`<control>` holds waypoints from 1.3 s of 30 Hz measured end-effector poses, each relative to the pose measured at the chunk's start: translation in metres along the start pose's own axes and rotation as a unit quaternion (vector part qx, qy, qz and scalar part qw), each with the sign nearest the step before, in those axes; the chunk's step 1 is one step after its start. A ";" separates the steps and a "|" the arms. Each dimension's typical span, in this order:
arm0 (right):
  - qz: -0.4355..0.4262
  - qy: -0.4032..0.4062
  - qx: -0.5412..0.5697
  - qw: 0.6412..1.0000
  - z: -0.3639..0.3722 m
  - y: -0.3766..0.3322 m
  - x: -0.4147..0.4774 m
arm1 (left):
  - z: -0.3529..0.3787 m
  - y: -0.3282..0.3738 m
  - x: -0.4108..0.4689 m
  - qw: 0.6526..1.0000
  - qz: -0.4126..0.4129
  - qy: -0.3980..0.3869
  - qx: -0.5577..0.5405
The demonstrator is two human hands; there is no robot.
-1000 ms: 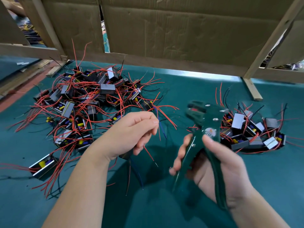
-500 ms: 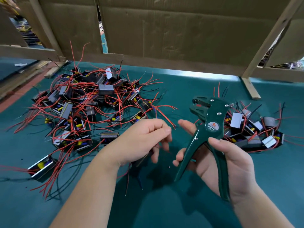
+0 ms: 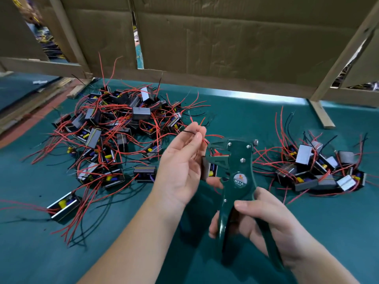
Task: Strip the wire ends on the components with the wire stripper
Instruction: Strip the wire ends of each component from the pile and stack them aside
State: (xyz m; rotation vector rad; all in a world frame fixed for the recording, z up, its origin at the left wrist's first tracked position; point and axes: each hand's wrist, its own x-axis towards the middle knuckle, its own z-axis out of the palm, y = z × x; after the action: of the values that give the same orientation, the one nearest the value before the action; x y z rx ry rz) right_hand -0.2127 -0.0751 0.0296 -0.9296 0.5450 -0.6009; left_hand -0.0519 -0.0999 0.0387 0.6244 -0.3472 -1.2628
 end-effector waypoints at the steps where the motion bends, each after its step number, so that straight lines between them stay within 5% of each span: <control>1: -0.001 0.006 0.004 1.000 -0.001 0.000 0.000 | -0.001 0.003 0.002 1.000 0.007 -0.012 0.010; 4: -0.016 0.009 0.017 1.000 -0.004 -0.002 -0.001 | -0.001 0.006 0.000 0.996 0.024 -0.064 0.059; 8: -0.031 -0.019 0.042 0.998 -0.006 -0.006 -0.002 | 0.008 -0.008 -0.009 0.991 -0.049 -0.101 0.070; 15: -0.041 -0.012 0.086 0.995 -0.008 -0.007 -0.001 | -0.003 -0.009 -0.005 0.940 0.137 -0.067 0.305; 18: -0.083 0.027 0.081 0.993 -0.013 -0.011 -0.004 | -0.011 0.012 -0.001 0.821 0.305 0.015 0.483; 20: -0.126 0.092 0.071 0.985 -0.018 -0.016 -0.005 | -0.024 0.038 0.005 0.676 0.422 0.135 0.588; 22: -0.178 0.208 0.033 0.961 -0.028 -0.019 -0.005 | -0.039 0.061 0.010 0.549 0.431 0.268 0.664; 23: -0.205 0.269 -0.009 0.941 -0.035 -0.019 -0.006 | -0.046 0.069 0.013 0.521 0.389 0.313 0.692; 27: -0.253 0.365 -0.084 0.892 -0.047 -0.016 -0.004 | -0.074 0.078 0.021 0.496 0.155 0.358 0.776; 29: -0.256 0.350 -0.096 0.896 -0.045 -0.014 -0.004 | -0.081 0.078 0.021 0.472 0.126 0.354 0.797; 33: -0.262 0.321 -0.095 0.905 -0.042 -0.009 -0.003 | -0.078 0.078 0.021 0.492 0.234 0.349 0.762; 37: -0.260 0.302 -0.073 0.914 -0.038 -0.009 -0.005 | -0.068 0.079 0.018 0.527 0.429 0.290 0.673; 39: -0.273 0.290 -0.073 0.914 -0.036 -0.010 -0.004 | -0.057 0.076 0.015 0.493 0.556 0.267 0.614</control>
State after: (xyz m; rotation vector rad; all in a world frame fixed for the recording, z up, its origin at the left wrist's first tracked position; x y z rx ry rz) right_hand -0.2422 -0.0976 0.0212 -1.0499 0.8747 -1.3842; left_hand 0.0439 -0.0868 0.0388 1.5715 -0.9257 0.7203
